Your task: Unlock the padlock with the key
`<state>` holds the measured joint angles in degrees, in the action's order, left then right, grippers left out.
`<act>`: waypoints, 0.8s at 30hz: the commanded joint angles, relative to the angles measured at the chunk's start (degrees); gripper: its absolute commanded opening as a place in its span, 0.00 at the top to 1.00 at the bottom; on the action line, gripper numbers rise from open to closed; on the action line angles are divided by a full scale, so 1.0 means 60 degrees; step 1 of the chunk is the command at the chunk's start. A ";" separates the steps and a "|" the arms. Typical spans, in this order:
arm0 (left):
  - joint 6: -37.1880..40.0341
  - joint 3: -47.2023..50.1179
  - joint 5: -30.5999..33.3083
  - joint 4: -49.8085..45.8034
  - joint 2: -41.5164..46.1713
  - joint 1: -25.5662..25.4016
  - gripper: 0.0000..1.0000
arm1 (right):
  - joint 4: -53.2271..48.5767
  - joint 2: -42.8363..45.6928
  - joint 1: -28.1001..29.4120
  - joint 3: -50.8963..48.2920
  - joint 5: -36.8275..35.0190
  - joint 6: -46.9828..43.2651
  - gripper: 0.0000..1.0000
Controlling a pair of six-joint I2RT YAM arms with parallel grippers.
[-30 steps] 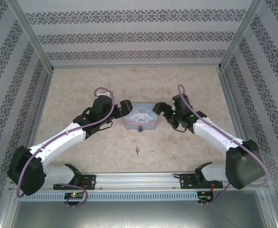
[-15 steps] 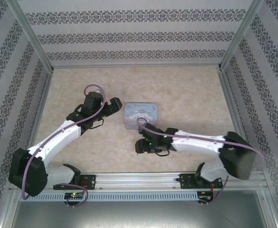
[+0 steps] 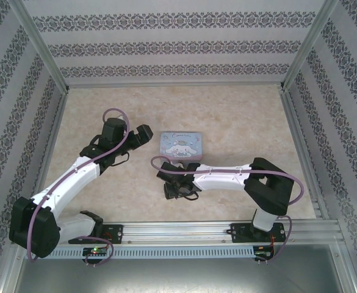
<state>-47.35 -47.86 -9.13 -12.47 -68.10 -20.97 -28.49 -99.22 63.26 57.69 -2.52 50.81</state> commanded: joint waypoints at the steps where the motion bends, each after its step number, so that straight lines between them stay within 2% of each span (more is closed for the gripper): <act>1: 0.0151 0.0161 -0.0149 -0.0007 0.0152 0.0120 0.01 | -0.0359 -0.0335 0.0076 0.0338 -0.0482 0.0112 0.48; 11: 0.0110 0.0234 -0.0219 0.0201 0.0088 0.0141 0.01 | -0.0391 -0.0943 0.0104 0.0565 -0.0422 0.0047 0.58; 18: 0.0008 0.0284 -0.0261 0.0361 0.0003 0.0154 0.01 | -0.0553 -0.1455 0.0460 0.0892 -0.0448 0.0101 0.66; 21: -0.0031 0.0286 -0.0267 0.0357 -0.0046 0.0149 0.01 | -0.0576 -0.1796 0.0551 0.1063 -0.0404 0.0144 0.73; 24: -0.0046 0.0286 -0.0320 0.0314 -0.0044 0.0145 0.01 | -0.0408 -0.1828 0.0507 0.0945 -0.0443 0.0109 0.87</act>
<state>-47.40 -46.61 -10.33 -11.99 -68.16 -20.86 -36.38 -105.91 65.69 64.90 -7.79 50.74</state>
